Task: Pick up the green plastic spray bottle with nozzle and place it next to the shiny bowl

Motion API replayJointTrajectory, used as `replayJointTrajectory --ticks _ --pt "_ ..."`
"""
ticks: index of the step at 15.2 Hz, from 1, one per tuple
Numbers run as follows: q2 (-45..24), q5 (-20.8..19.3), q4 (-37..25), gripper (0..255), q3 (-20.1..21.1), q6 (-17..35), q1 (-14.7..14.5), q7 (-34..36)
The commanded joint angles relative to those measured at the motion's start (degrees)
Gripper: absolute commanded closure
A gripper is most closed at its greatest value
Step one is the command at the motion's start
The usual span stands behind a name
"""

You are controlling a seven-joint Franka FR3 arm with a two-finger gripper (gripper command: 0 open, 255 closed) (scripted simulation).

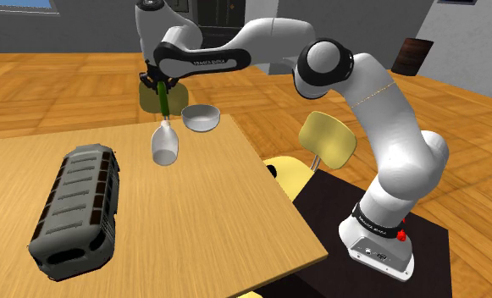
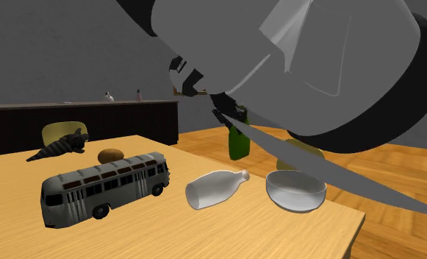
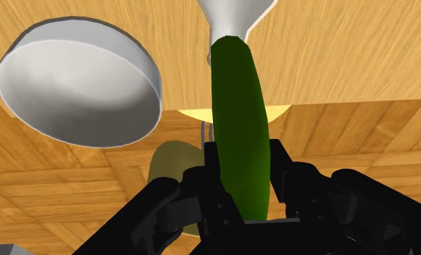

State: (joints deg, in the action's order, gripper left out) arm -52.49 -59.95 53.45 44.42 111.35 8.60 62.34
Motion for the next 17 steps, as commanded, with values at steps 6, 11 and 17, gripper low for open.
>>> replayJointTrajectory --ticks 6,11,17 --pt "-0.6 -1.2 4.3 255 -0.7 3.8 1.4 2.8" --pt "-1.5 -2.3 6.6 255 -1.5 6.2 1.9 4.6" --pt "-3.0 -3.8 8.5 255 -2.4 8.8 2.2 6.7"
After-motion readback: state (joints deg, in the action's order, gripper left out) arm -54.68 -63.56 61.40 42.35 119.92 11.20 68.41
